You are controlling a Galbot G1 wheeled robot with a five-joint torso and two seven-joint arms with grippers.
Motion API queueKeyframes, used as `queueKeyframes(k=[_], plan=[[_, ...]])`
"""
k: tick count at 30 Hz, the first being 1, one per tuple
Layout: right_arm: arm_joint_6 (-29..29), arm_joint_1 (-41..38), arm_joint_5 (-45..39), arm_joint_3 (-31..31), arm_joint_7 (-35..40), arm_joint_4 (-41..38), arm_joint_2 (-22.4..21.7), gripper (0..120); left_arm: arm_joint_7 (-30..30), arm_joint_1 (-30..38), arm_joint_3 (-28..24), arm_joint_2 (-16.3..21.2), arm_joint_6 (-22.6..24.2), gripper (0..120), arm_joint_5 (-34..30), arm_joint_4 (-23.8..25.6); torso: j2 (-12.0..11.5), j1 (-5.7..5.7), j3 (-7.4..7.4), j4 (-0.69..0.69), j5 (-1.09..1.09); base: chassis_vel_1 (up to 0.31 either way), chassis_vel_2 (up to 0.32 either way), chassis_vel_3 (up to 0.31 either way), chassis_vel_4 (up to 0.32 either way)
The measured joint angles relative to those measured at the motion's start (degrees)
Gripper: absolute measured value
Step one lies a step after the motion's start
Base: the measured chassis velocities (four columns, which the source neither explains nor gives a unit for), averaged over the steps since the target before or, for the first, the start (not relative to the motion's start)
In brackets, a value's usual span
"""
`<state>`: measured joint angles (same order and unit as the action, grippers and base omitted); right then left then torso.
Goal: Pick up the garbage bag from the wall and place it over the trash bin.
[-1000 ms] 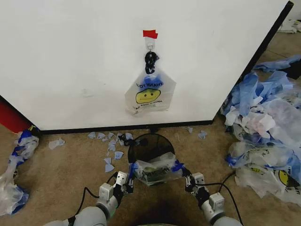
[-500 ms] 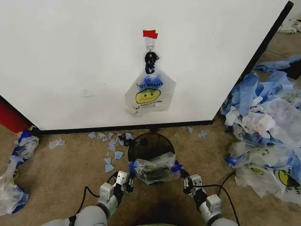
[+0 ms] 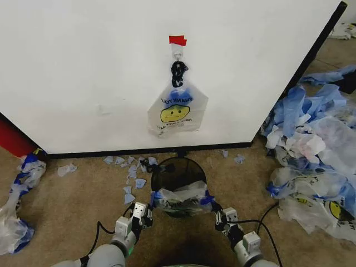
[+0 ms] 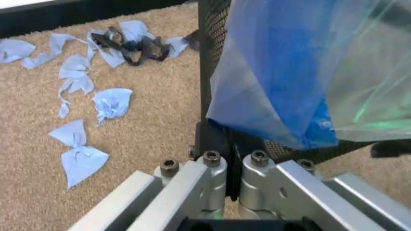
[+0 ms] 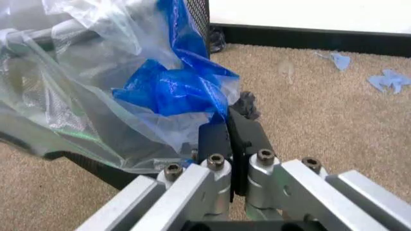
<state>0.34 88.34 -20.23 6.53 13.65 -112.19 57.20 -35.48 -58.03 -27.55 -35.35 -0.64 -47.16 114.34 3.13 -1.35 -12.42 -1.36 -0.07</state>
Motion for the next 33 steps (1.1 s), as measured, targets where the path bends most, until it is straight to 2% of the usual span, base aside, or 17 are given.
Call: queueKeyframes(k=[33], plan=[[-0.13,-3.83,-0.55,-0.15,2.66,2.39,2.18,0,-1.56,0.22,-0.22,-1.94,-0.66,0,0.85,-1.08,0.0,0.0,-0.01,0.0,0.0,0.0,0.0,0.0,0.0]])
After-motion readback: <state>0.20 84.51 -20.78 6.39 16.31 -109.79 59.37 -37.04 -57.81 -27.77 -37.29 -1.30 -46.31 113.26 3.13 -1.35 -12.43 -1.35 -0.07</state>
